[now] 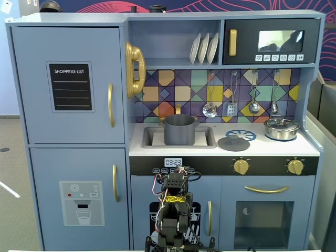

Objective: Pick up the lid from the counter and put it on the gray recipient

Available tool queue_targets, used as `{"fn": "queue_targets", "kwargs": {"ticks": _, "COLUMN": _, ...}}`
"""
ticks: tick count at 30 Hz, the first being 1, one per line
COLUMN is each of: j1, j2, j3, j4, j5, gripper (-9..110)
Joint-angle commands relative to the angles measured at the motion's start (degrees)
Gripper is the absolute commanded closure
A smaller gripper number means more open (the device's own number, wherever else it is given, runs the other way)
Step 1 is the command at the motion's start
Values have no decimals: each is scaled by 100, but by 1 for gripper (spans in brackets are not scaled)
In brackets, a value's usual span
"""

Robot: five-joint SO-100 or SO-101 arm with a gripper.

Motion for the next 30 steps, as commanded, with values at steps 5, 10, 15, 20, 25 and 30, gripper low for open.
{"fn": "queue_targets", "kwargs": {"ticks": 5, "j1": 0, "j2": -35, "j3": 26, "j4": 1028, "j5": -193, "gripper": 101}}
{"fn": "queue_targets", "kwargs": {"ticks": 10, "j1": 0, "j2": -35, "j3": 26, "j4": 1028, "j5": -229, "gripper": 101}}
{"fn": "queue_targets", "kwargs": {"ticks": 15, "j1": 176, "j2": -123, "j3": -132, "j4": 299, "j5": -316, "gripper": 101}}
{"fn": "queue_targets", "kwargs": {"ticks": 20, "j1": 466, "j2": -914, "j3": -1564, "j4": -1274, "j5": -844, "gripper": 101}}
{"fn": "queue_targets", "kwargs": {"ticks": 25, "j1": 993, "j2": -1389, "j3": -2856, "j4": -2364, "j5": -1028, "gripper": 101}}
{"fn": "queue_targets", "kwargs": {"ticks": 30, "j1": 1740, "j2": -1450, "j3": -3164, "j4": -3612, "j5": -1362, "gripper": 101}}
